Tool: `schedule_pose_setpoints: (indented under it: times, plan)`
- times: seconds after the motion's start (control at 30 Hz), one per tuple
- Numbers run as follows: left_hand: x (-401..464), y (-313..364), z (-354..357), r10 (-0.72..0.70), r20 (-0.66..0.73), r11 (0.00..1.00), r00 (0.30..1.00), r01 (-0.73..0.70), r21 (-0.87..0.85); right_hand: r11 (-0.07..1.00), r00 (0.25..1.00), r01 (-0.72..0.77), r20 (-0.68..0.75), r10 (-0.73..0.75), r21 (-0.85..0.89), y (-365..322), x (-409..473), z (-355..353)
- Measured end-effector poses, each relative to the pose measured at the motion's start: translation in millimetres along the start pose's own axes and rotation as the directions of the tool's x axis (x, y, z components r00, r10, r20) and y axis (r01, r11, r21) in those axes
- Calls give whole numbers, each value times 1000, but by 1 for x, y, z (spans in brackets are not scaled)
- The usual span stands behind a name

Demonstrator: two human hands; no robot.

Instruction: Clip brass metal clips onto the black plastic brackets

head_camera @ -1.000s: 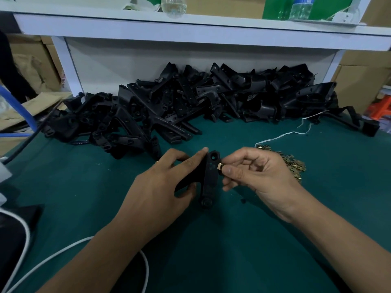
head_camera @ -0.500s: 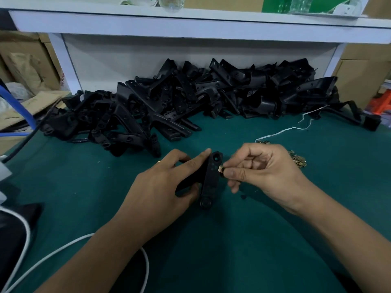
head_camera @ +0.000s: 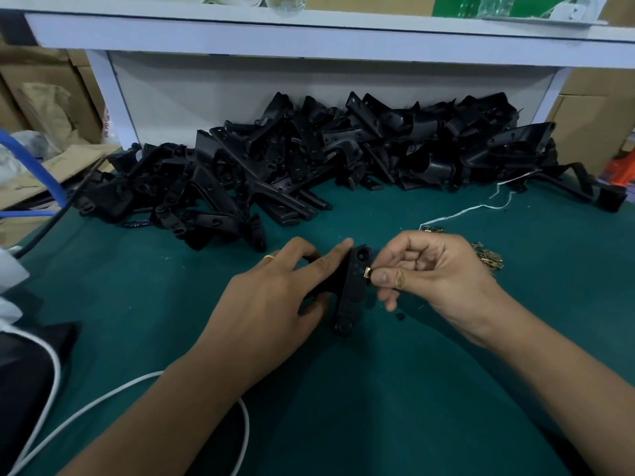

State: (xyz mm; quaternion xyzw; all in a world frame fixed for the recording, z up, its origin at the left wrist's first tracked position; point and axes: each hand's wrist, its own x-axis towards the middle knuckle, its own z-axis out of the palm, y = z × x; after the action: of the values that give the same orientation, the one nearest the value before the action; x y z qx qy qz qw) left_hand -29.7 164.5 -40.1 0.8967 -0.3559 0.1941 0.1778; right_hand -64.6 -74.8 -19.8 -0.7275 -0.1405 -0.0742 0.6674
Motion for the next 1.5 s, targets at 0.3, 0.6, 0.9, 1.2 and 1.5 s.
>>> schedule_pose_setpoints:
  times: [0.3, 0.6, 0.9, 1.2, 1.5]
  plan:
    - [2, 3, -2, -29, 37, 995, 999, 26, 93, 999, 999, -25, -43, 24, -28, -1, 0, 4]
    - [3, 3, 6, -194, -122, 981, 973, 189, -51, 995, 987, 43, -155, -28, 93, 12, 3, 18]
    - [1, 1, 4, -251, -145, 968, 957, 248, -36, 994, 991, 91, -109, -84, 63, 12, -1, 21]
    - [-1, 2, 3, -233, -148, 972, 961, 225, -67, 984, 998, -29, 53, 20, 173, 20, -3, 9]
    - [0, -2, 6, -307, -132, 951, 943, 310, 6, 640, 936, -95, -287, -203, -763, 16, 9, -41]
